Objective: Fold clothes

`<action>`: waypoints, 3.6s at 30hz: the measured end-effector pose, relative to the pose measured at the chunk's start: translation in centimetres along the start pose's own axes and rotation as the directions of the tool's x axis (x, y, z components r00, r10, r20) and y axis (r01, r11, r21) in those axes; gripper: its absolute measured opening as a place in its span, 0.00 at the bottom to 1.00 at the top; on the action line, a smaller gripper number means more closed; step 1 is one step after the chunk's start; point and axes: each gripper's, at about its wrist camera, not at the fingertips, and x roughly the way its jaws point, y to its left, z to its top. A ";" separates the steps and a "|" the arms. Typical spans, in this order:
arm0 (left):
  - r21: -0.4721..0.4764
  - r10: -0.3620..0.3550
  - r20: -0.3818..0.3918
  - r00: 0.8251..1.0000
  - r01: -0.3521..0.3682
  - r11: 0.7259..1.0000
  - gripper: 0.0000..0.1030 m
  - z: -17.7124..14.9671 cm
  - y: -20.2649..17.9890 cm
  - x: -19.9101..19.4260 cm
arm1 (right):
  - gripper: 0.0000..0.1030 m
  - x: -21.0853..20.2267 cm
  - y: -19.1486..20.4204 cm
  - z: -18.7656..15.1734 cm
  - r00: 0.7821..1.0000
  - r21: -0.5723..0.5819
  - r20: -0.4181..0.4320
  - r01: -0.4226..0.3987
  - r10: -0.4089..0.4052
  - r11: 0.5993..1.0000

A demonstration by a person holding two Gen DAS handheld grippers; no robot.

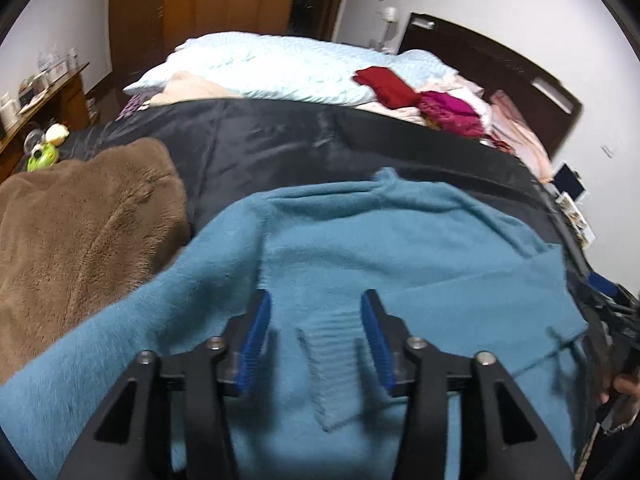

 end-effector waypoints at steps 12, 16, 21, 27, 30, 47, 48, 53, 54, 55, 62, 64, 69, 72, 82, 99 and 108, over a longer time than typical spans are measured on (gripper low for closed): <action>0.137 -0.017 -0.092 0.996 0.030 0.990 0.60 -3.0 -4.5 3.4 | 1.00 4.4 2.1 -3.4 0.995 -0.090 -0.067 0.071 -0.077 0.993; 0.159 0.001 -0.081 0.997 0.012 0.987 0.60 -3.2 -5.0 3.6 | 1.00 4.1 2.0 -3.7 0.996 -0.092 -0.056 0.069 -0.074 0.993; 0.131 0.006 -0.076 0.997 0.004 0.991 0.60 -3.4 -4.9 3.4 | 1.00 4.7 2.0 -3.4 0.996 -0.094 -0.053 0.070 -0.076 0.993; 0.038 -0.042 -0.102 0.994 0.046 0.998 0.60 -4.1 -4.2 1.0 | 1.00 4.6 2.0 -3.4 0.996 -0.094 -0.051 0.070 -0.075 0.993; -0.010 -0.065 -0.079 0.995 0.064 0.998 0.60 -5.3 -3.5 -1.3 | 1.00 4.6 2.0 -3.4 0.996 -0.094 -0.050 0.070 -0.075 0.993; -0.303 0.075 -0.007 0.997 -0.074 0.950 0.65 -12.2 5.4 -7.3 | 1.00 4.6 1.9 -3.5 0.996 -0.094 -0.046 0.067 -0.071 0.993; -0.300 0.100 -0.008 0.995 -0.098 0.949 0.66 -12.5 5.6 -7.3 | 1.00 4.6 1.9 -3.5 0.996 -0.094 -0.046 0.067 -0.071 0.993; -0.271 0.213 -0.005 0.977 -0.206 0.940 0.69 -13.8 6.5 -7.7 | 1.00 4.6 1.9 -3.5 0.996 -0.095 -0.046 0.066 -0.071 0.993; -0.270 0.217 -0.003 0.976 -0.210 0.940 0.70 -13.9 6.6 -7.7 | 1.00 4.6 1.9 -3.5 0.996 -0.095 -0.046 0.066 -0.071 0.993; -0.270 0.220 -0.002 0.975 -0.213 0.939 0.70 -14.1 6.7 -7.8 | 1.00 4.6 1.9 -3.5 0.996 -0.095 -0.046 0.066 -0.071 0.993; -0.263 0.273 0.009 0.962 -0.261 0.929 0.70 -14.8 7.4 -8.4 | 1.00 4.6 2.0 -3.5 0.996 -0.095 -0.046 0.066 -0.071 0.993; -0.268 0.296 0.009 0.955 -0.283 0.921 0.70 -15.0 7.7 -8.5 | 1.00 4.6 2.0 -3.5 0.996 -0.094 -0.046 0.067 -0.071 0.993; -0.308 0.277 0.015 0.961 -0.259 0.915 0.70 -15.3 8.8 -8.7 | 1.00 4.6 2.0 -3.5 0.996 -0.094 -0.045 0.067 -0.071 0.993; -0.341 0.266 0.021 0.964 -0.243 0.908 0.70 -15.3 9.6 -8.9 | 1.00 4.6 2.0 -3.5 0.996 -0.095 -0.045 0.067 -0.071 0.993; -0.386 0.391 0.017 0.920 -0.354 0.852 0.70 -15.6 11.6 -9.3 | 1.00 4.5 1.9 -3.6 0.996 -0.096 -0.044 0.068 -0.072 0.993; -0.734 0.094 0.178 0.980 0.069 0.675 0.70 -16.8 20.0 -11.9 | 1.00 4.3 1.8 -3.6 0.996 -0.097 -0.044 0.069 -0.073 0.993; -0.803 -0.007 0.209 0.978 0.176 0.569 0.70 -16.9 20.9 -11.4 | 1.00 4.3 1.8 -3.7 0.996 -0.097 -0.043 0.068 -0.073 0.993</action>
